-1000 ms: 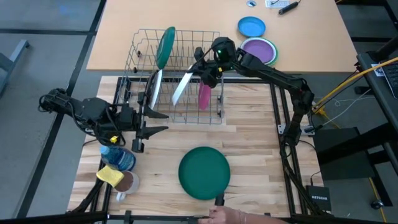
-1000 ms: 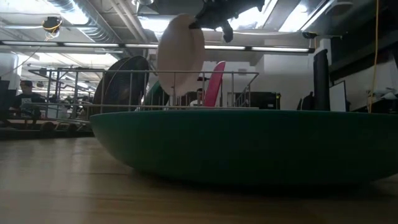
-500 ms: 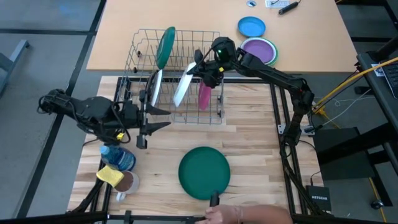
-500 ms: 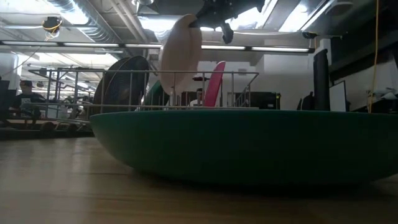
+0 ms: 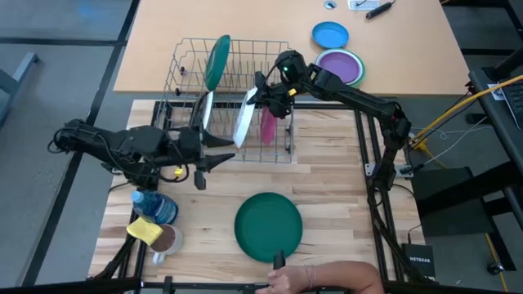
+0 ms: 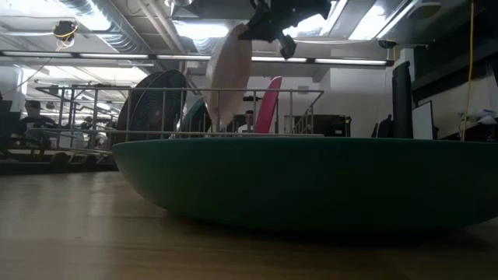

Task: Sort dishes
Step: Put the white plate on the dish rack

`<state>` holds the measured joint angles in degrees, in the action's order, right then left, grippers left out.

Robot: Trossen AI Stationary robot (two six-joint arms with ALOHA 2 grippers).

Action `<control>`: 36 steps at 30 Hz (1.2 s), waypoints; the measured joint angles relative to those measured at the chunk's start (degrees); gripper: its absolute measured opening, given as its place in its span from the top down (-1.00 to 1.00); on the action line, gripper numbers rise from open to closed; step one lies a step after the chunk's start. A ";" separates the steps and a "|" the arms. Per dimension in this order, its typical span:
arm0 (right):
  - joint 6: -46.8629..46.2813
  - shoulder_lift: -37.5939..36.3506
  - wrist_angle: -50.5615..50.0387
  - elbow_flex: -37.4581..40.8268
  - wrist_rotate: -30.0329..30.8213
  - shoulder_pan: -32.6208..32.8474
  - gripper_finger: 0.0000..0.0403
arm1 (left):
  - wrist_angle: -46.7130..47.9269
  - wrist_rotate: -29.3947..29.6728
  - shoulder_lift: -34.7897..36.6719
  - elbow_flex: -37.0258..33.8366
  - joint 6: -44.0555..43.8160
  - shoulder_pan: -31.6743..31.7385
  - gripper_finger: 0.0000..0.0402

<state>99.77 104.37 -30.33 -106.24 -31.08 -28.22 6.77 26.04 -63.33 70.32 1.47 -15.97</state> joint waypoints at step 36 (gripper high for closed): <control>15.94 0.66 0.74 0.01 -5.56 -1.12 0.93 | -0.02 0.24 -2.88 0.02 0.92 2.01 0.31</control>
<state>115.71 105.03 -29.59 -106.24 -36.64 -29.34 6.74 26.28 -66.22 70.35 2.39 -13.96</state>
